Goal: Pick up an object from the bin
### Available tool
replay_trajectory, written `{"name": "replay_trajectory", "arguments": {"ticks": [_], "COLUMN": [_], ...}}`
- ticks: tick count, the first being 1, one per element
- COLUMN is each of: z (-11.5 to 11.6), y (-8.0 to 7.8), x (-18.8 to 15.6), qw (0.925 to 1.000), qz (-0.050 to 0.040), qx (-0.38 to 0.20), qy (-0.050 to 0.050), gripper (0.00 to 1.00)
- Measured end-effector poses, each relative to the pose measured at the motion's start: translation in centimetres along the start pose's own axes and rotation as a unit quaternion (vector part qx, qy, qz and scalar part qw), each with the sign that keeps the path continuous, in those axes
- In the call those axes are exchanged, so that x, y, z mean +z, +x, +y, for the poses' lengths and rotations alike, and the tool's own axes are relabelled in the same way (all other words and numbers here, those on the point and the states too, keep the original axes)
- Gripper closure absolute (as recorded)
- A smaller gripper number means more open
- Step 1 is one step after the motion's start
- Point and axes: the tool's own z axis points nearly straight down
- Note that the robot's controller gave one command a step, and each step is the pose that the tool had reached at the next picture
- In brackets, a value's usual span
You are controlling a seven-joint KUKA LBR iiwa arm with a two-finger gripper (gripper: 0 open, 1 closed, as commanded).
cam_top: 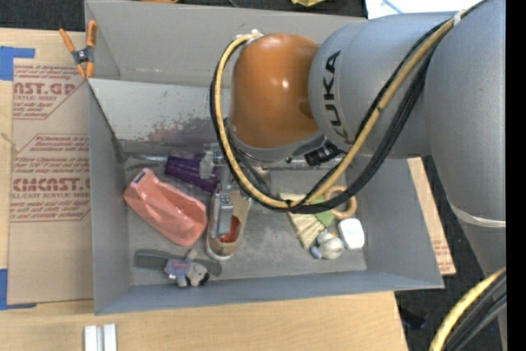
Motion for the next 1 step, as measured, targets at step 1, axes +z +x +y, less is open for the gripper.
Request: {"name": "replay_trajectory", "arguments": {"ticks": [1], "z": [-0.10], "y": [-0.19], "x": [-0.47], "qw": [1.0000], "qz": [-0.0038], "qx": [0.001], "qy": [-0.001], "gripper": [0.00]}}
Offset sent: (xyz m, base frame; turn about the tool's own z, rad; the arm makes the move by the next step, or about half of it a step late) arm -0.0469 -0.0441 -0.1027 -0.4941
